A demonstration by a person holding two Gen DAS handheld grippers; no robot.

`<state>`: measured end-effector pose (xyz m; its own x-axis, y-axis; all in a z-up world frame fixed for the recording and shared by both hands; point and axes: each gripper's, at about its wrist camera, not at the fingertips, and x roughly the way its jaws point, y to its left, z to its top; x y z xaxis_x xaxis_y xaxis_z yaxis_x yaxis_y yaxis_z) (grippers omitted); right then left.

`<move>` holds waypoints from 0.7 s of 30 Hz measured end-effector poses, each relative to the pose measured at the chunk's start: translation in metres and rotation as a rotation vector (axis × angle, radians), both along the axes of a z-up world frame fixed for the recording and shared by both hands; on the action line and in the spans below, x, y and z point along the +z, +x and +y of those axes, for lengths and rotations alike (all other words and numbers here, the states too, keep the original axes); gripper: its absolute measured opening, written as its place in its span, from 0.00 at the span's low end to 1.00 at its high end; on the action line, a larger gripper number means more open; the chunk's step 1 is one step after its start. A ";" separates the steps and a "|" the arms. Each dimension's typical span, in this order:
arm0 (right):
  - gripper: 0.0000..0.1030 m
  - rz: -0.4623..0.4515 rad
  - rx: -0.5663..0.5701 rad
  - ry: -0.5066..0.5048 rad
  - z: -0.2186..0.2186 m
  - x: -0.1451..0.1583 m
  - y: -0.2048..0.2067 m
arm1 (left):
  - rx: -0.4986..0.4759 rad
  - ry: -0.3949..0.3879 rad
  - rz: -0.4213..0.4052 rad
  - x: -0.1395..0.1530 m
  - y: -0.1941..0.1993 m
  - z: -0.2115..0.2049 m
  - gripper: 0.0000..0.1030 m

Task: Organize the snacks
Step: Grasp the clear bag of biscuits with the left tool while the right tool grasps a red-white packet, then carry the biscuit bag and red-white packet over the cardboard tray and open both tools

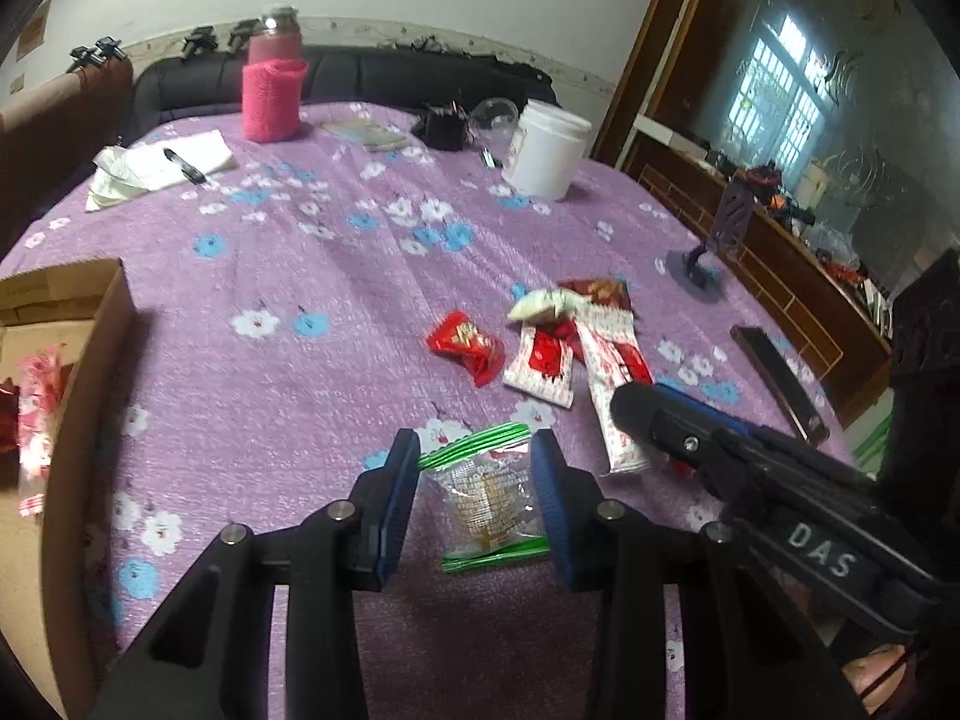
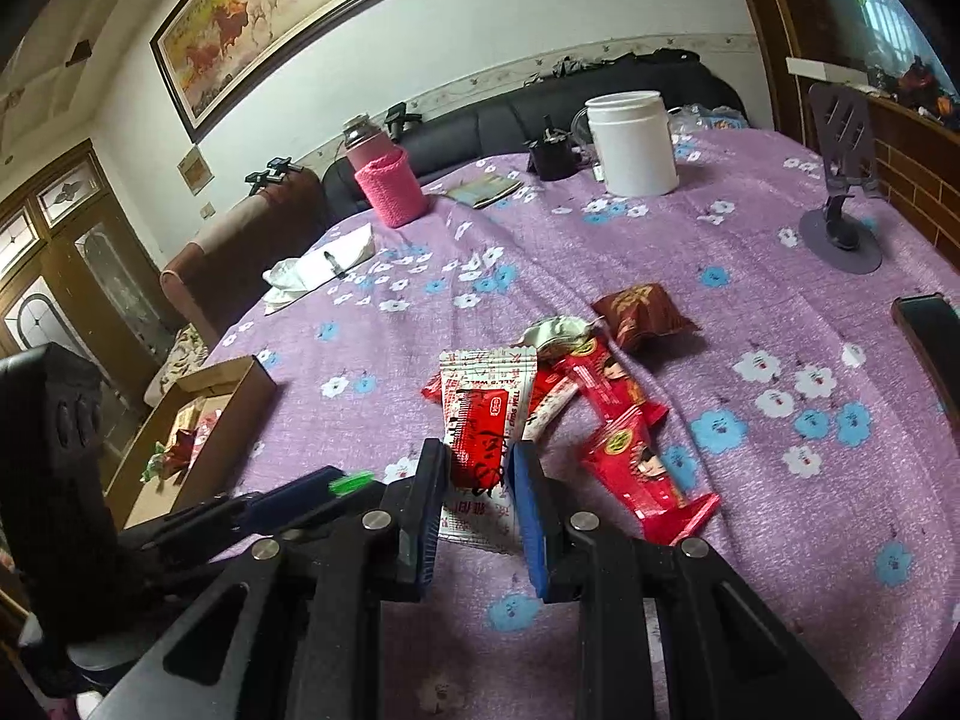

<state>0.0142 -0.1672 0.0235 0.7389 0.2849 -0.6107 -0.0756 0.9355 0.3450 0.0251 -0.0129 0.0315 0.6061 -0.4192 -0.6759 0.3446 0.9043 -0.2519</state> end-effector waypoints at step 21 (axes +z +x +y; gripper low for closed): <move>0.24 -0.001 -0.034 0.064 -0.014 0.008 -0.015 | 0.368 0.011 -0.174 0.090 -0.113 0.177 0.36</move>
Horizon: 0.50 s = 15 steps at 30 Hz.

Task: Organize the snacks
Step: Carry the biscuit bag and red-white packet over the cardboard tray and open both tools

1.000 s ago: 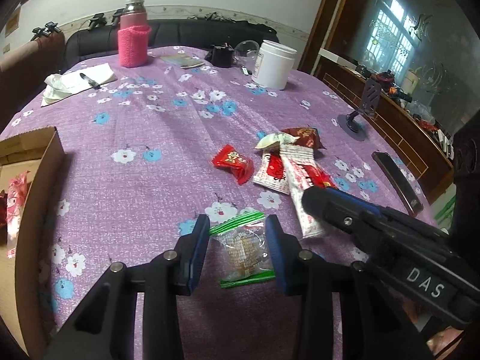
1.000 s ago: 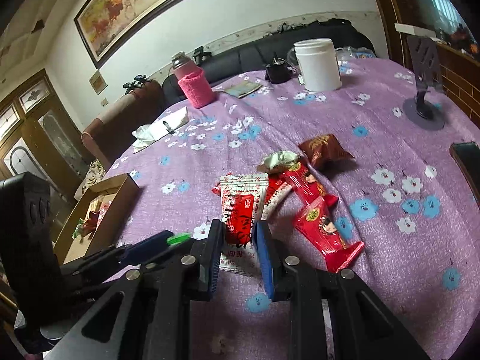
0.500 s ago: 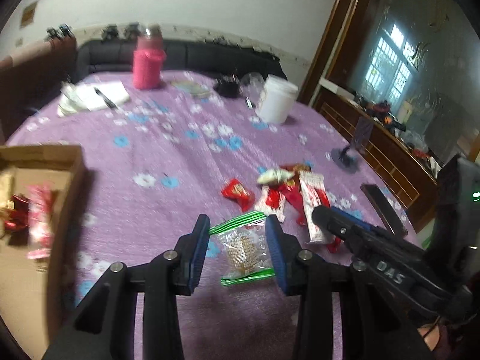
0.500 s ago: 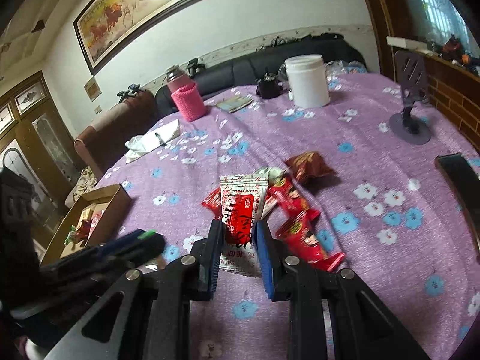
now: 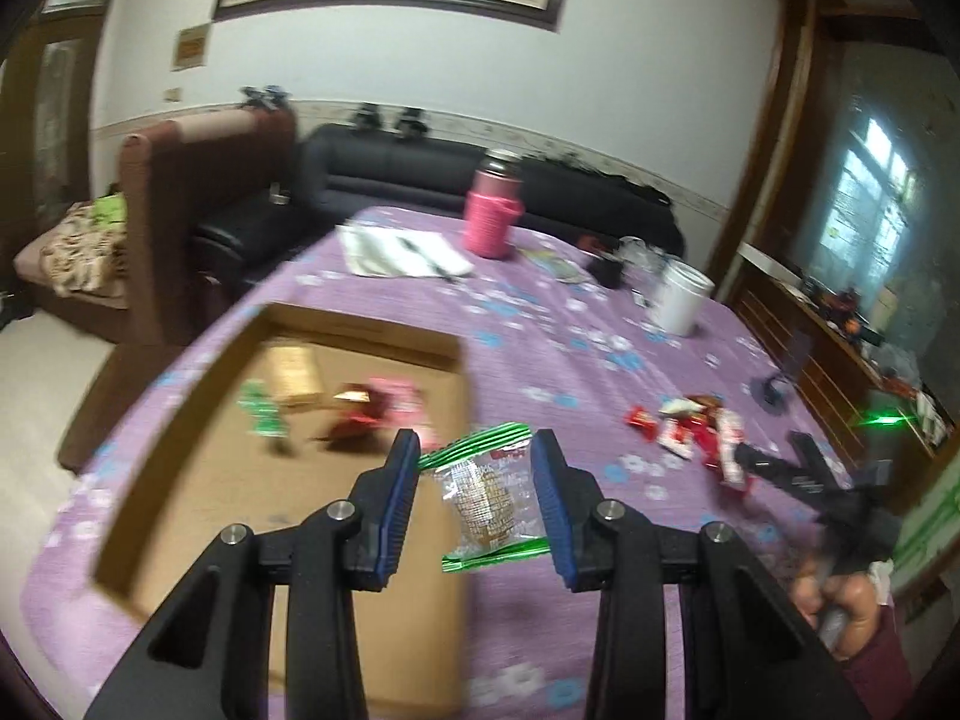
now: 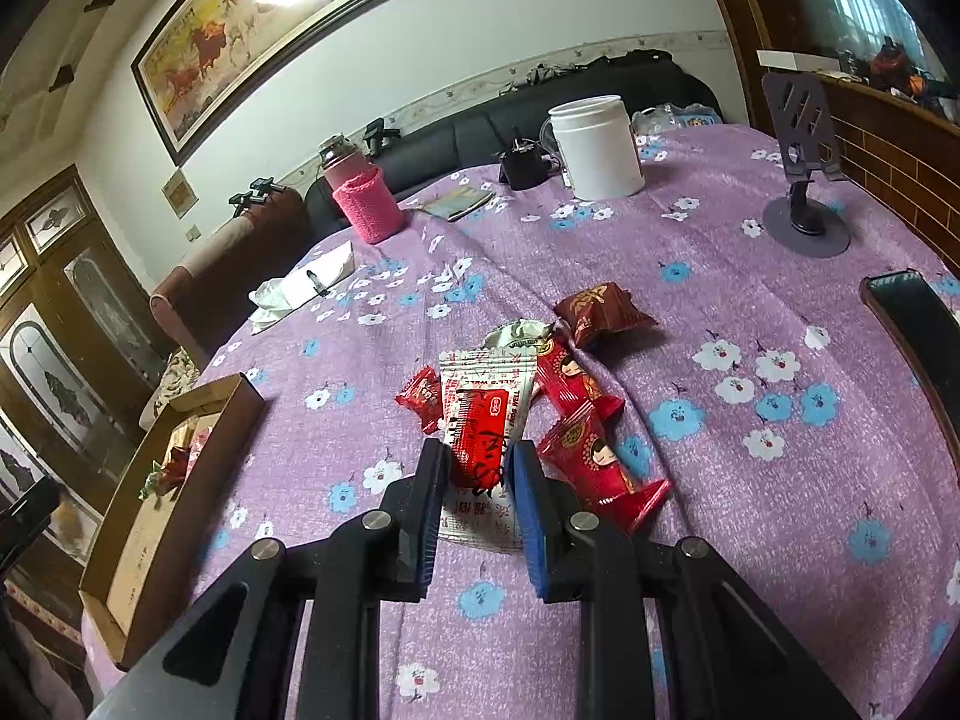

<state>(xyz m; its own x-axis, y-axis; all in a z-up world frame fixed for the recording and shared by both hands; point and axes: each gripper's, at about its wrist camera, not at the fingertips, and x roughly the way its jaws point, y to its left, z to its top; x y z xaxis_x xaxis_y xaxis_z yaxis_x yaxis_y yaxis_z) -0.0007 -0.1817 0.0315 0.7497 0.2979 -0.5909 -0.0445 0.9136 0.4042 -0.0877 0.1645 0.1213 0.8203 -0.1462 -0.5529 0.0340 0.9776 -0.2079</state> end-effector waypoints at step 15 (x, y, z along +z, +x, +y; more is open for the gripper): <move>0.24 0.009 0.408 -0.028 0.170 0.067 -0.007 | 0.107 0.078 0.092 -0.017 0.023 0.088 0.37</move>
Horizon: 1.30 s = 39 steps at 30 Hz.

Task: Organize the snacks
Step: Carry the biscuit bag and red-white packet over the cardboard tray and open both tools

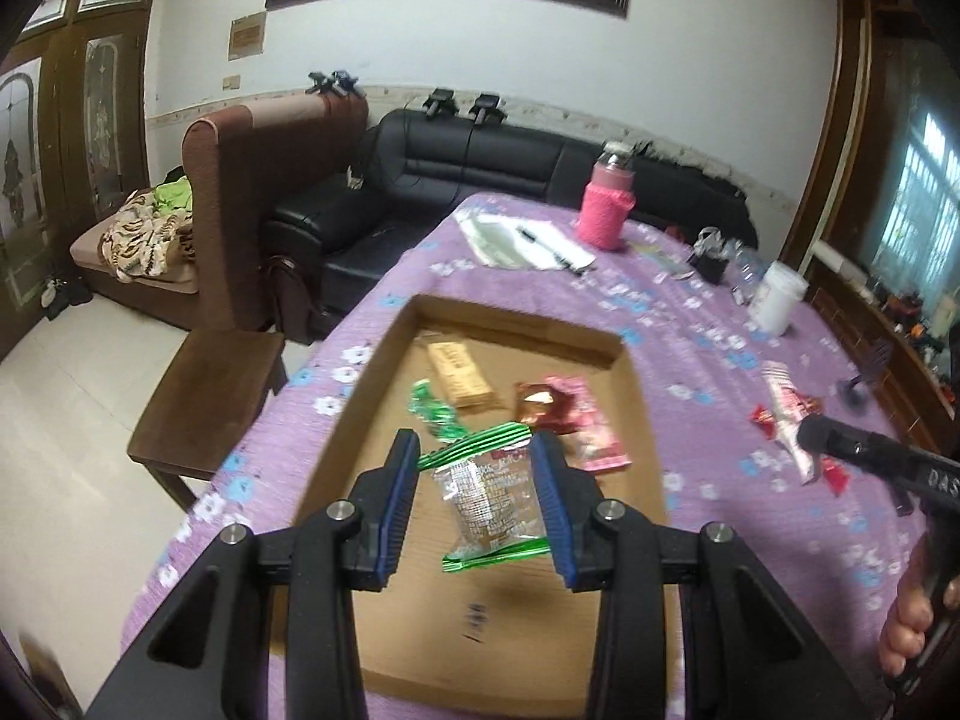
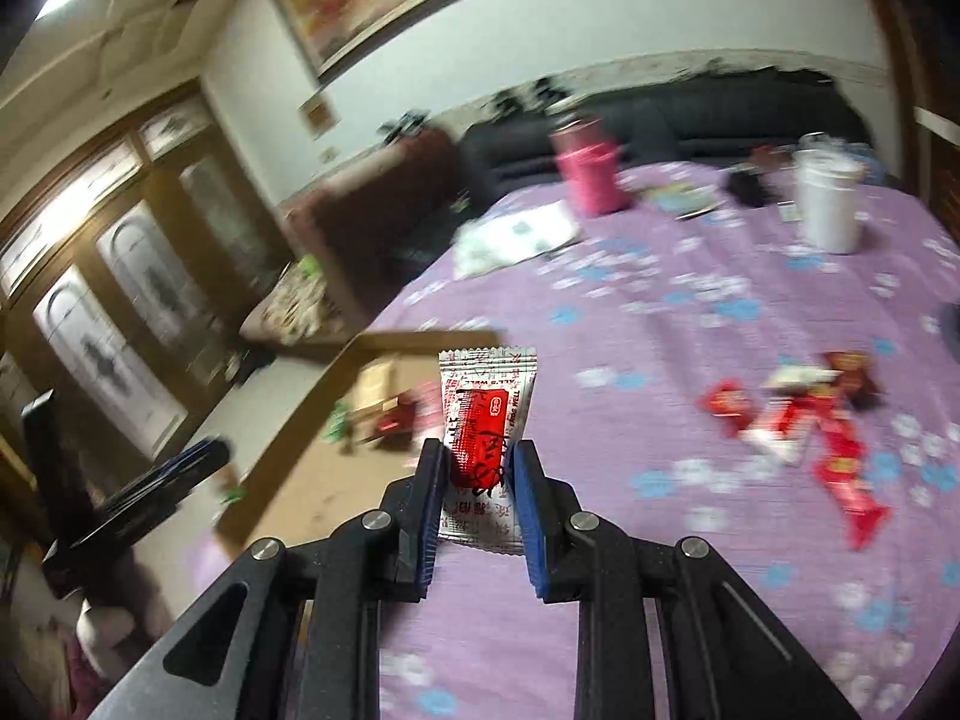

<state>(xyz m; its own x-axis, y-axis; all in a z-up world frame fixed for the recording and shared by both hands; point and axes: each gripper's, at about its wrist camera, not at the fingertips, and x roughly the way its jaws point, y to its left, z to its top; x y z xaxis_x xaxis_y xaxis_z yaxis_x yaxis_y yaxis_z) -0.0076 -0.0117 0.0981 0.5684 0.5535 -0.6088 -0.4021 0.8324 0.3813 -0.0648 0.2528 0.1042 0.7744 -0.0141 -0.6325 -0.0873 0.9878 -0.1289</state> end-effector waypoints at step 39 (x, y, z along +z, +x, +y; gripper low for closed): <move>0.27 0.056 0.109 -0.077 0.083 -0.037 -0.001 | 0.164 0.121 -0.086 0.035 -0.040 -0.027 0.82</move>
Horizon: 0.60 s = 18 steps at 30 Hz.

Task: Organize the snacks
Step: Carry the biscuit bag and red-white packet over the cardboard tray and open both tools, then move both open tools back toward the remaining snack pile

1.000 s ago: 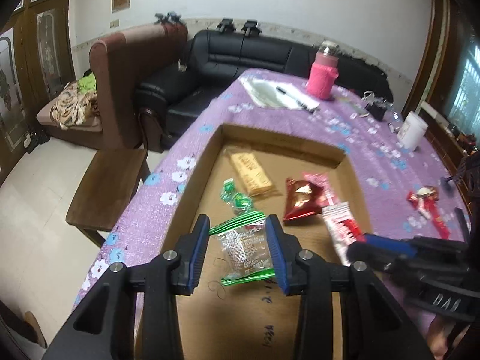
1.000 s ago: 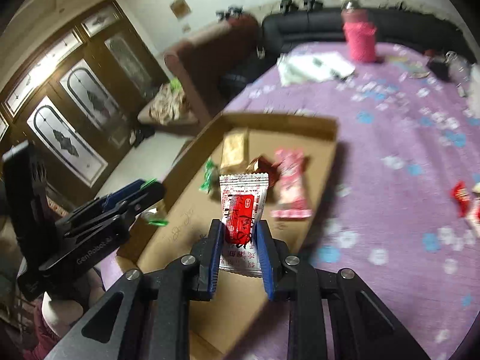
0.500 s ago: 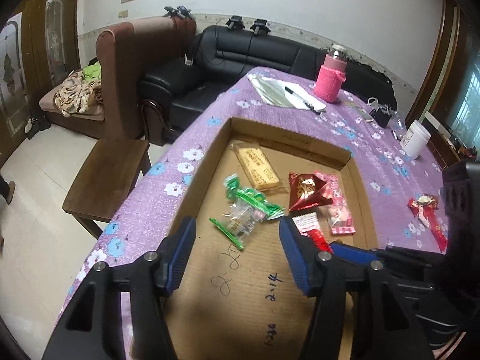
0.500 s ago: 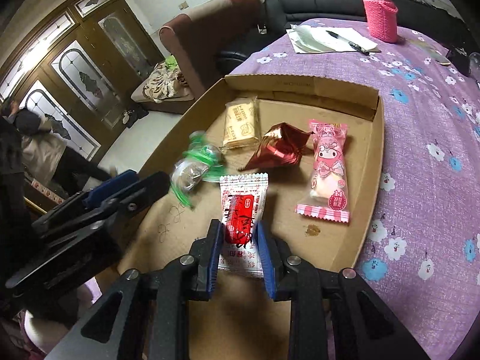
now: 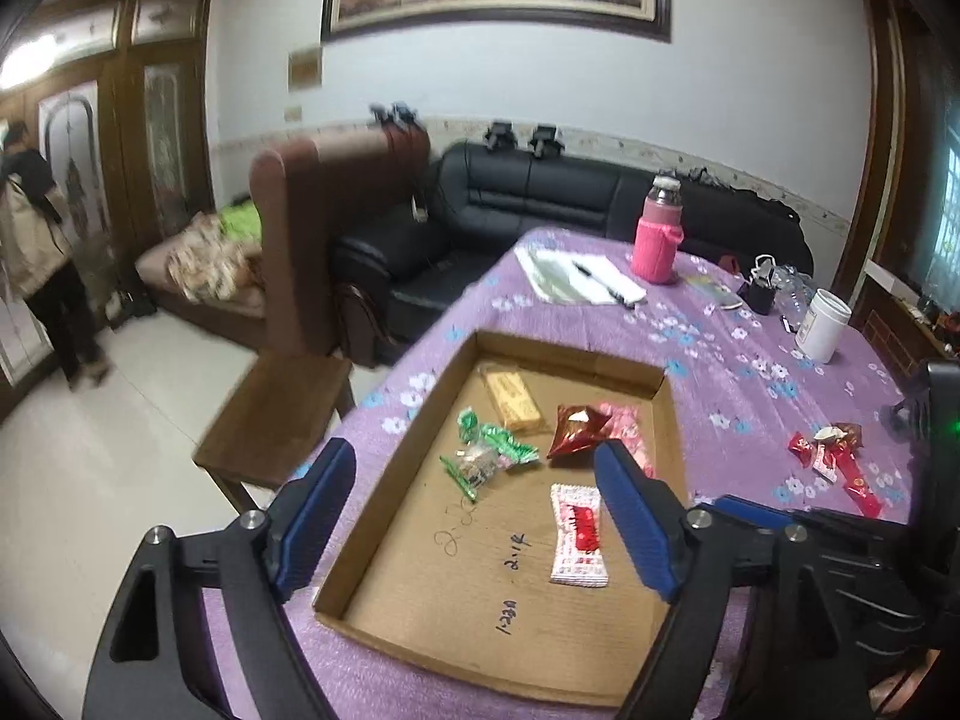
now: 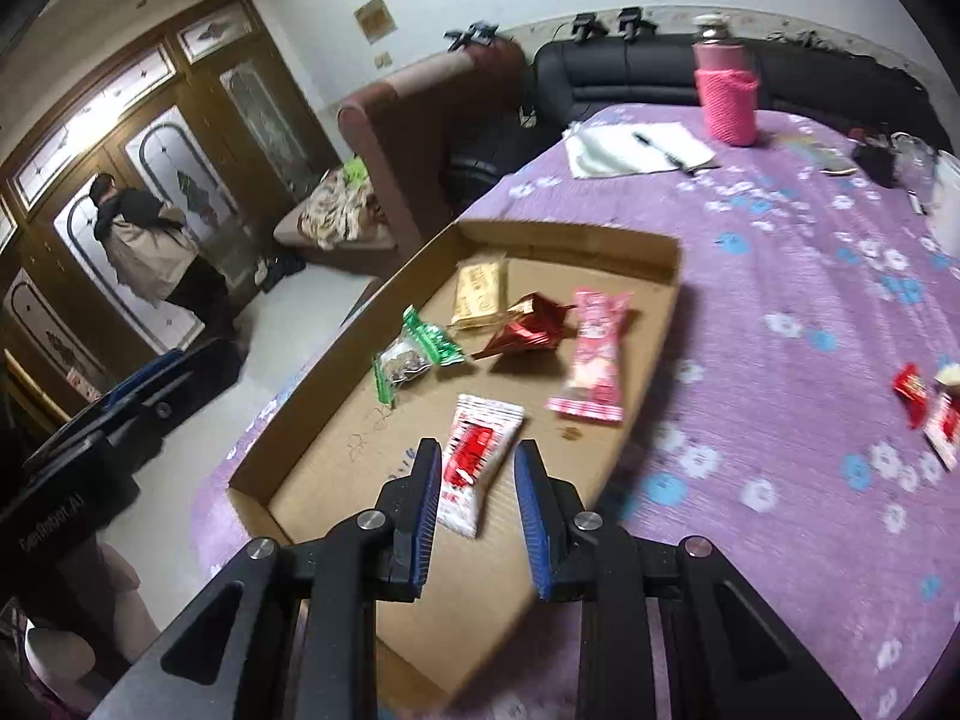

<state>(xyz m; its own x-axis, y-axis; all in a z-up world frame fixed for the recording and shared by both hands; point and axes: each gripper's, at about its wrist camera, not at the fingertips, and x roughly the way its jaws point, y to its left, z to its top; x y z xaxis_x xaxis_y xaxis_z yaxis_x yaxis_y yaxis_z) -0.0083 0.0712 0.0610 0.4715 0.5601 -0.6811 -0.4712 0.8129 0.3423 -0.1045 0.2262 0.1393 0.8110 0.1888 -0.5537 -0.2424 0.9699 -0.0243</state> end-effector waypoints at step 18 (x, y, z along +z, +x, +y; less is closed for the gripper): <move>0.27 0.002 -0.280 0.045 -0.129 -0.011 -0.050 | -0.178 0.139 0.020 -0.002 -0.027 -0.128 0.90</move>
